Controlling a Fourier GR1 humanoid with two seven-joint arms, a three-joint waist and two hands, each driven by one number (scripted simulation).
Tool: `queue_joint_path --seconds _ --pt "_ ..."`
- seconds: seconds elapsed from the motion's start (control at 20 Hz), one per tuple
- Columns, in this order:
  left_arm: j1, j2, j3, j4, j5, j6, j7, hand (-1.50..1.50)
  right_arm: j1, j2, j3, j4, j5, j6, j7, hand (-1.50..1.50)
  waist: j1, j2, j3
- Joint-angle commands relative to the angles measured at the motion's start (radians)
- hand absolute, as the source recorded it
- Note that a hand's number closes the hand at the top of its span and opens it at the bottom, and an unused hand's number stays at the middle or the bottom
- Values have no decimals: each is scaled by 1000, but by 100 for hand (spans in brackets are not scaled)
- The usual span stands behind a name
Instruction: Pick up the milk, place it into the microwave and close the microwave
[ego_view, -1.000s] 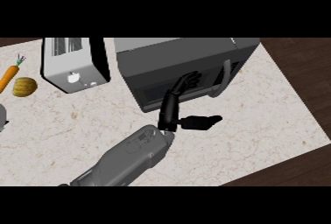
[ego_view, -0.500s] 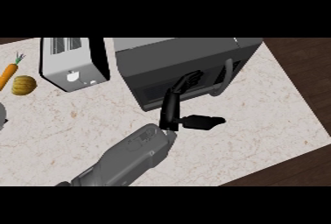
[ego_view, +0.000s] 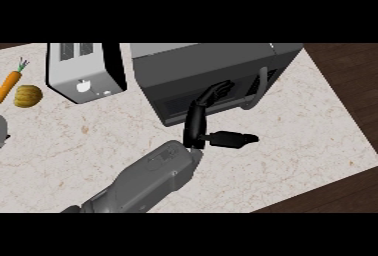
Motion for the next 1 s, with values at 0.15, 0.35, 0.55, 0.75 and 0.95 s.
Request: queue_joint_path --seconds 0.15,0.35,0.55,0.75,0.95 --pt "-69 1 47 57 47 11 -16 -150 -6 131 58 111 -213 77 48 -150 14 16 3" --pt "-72 1 49 75 68 4 -30 -150 -17 127 63 142 -261 113 67 -150 3 18 1" --pt "-83 1 51 89 83 7 -40 -150 -36 108 49 180 -305 143 80 -150 -3 16 2" --pt "-79 1 42 94 97 3 -63 -150 -53 91 38 218 -336 168 91 -150 -10 17 2" --pt "-72 1 42 106 112 -8 -79 -150 -79 69 28 248 -368 191 105 -150 -6 19 1"
